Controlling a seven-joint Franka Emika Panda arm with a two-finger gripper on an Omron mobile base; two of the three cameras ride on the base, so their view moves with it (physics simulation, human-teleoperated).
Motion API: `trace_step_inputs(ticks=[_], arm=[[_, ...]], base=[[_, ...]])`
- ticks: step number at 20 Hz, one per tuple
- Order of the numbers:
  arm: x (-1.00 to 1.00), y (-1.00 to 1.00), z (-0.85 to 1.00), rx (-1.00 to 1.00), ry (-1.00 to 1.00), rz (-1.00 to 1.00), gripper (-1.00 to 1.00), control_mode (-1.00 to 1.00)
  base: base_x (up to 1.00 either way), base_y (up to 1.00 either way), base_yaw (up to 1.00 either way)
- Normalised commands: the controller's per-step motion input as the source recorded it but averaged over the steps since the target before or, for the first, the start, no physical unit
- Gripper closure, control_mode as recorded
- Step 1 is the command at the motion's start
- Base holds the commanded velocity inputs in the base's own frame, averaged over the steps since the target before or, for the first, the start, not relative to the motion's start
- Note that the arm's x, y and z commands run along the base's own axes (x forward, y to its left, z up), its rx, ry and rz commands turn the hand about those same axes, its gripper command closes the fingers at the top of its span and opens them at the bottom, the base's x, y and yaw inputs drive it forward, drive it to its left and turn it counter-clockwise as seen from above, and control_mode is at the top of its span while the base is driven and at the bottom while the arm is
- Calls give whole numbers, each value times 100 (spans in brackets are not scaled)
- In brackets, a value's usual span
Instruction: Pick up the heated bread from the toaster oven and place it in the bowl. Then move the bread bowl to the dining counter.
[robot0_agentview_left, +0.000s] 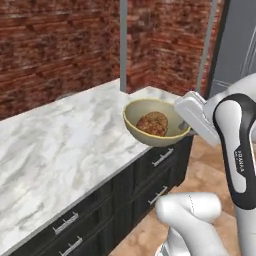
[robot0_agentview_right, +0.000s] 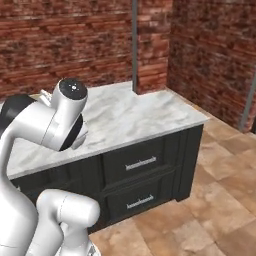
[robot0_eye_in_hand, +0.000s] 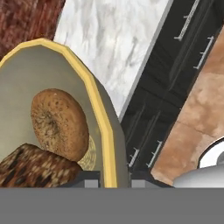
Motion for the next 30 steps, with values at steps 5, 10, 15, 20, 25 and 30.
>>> trace_step_inputs(ticks=[5,10,15,20,25,30], arm=[[0,0,0,0,0,0,100,100],[0,0,0,0,0,0,100,100],[0,0,0,0,0,0,100,100],[0,0,0,0,0,0,100,100],[41,11,-18,-6,8,0,100,-100],[90,22,-30,-2,18,0,100,-100]], base=[[85,-58,65],[63,-10,65],[74,7,16],[67,3,1],[10,1,0],[0,0,0]])
